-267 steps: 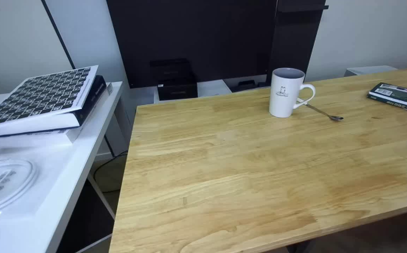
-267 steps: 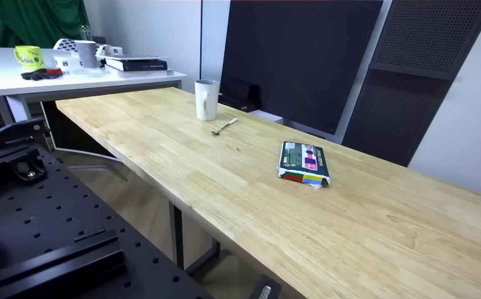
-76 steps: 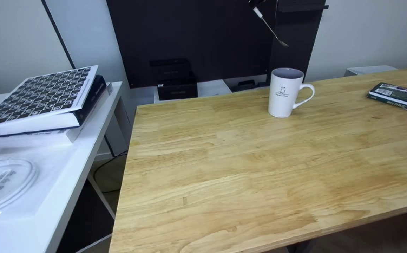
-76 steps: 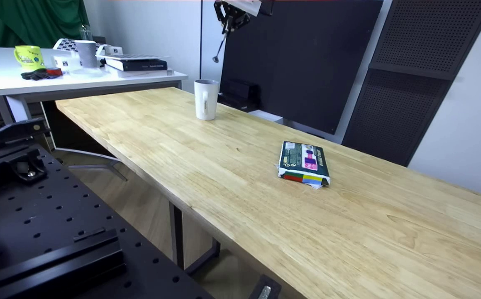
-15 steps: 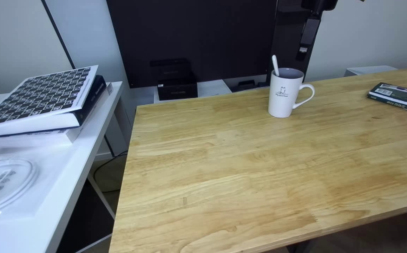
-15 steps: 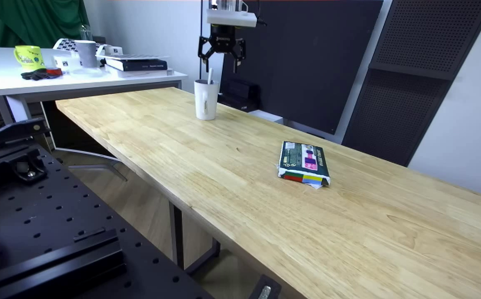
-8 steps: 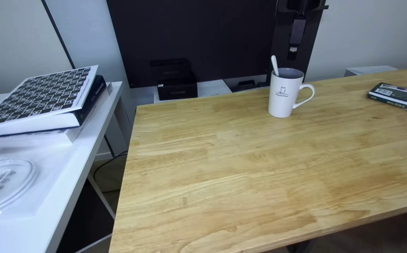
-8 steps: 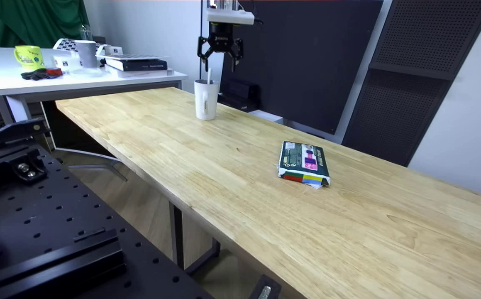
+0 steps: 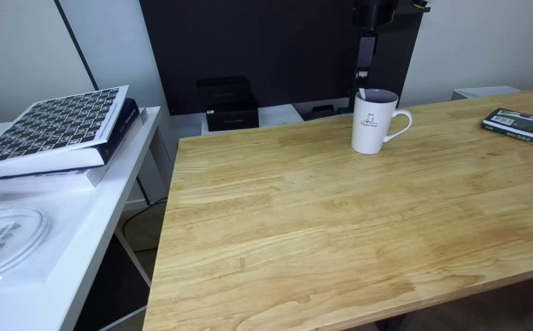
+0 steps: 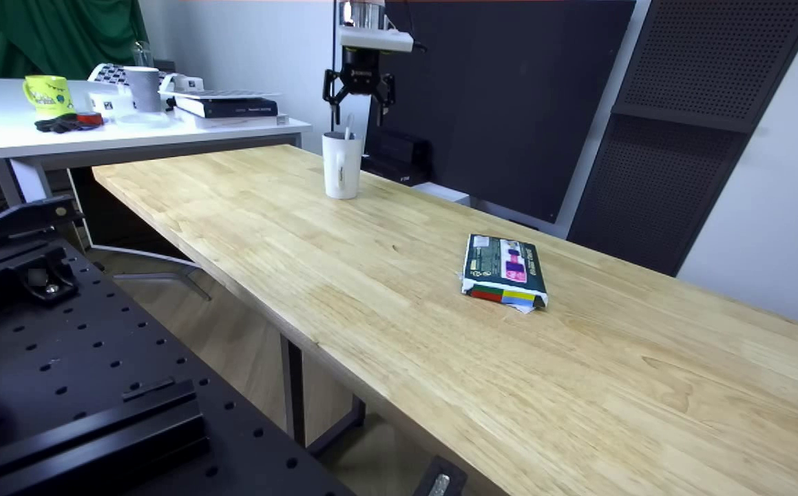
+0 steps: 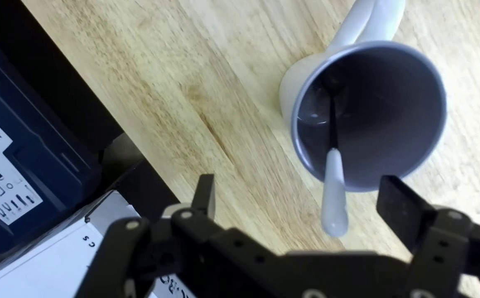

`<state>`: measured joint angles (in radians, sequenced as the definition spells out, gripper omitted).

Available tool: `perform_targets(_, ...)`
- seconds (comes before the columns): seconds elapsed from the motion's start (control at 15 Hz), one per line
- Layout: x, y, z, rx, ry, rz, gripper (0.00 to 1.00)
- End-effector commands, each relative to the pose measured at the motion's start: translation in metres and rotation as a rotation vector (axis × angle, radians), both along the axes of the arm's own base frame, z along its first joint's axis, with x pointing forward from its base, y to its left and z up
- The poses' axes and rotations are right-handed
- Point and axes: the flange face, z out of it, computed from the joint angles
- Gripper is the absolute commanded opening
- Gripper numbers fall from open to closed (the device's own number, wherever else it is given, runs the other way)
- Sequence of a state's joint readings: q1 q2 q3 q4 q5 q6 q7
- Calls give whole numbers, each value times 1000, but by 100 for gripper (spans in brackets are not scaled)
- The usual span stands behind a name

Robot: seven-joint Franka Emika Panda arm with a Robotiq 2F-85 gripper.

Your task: Put the spoon in the cup then take it out and put it on the table

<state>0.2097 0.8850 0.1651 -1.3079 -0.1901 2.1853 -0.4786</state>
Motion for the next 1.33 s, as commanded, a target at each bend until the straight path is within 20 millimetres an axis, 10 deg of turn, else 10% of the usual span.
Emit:
perform_targets(0.0,16,14,1,-19,-1,9,100)
perform_targets(0.67,25,29,-5,-34,-5,10,25)
perform_targets(0.73,26,29,-4,-34,-6,7,69)
perform_targets(0.87,26,31,0,-33,-5,6,65)
perform_targets(1.27,24,26,11,-38,-10,-1,99)
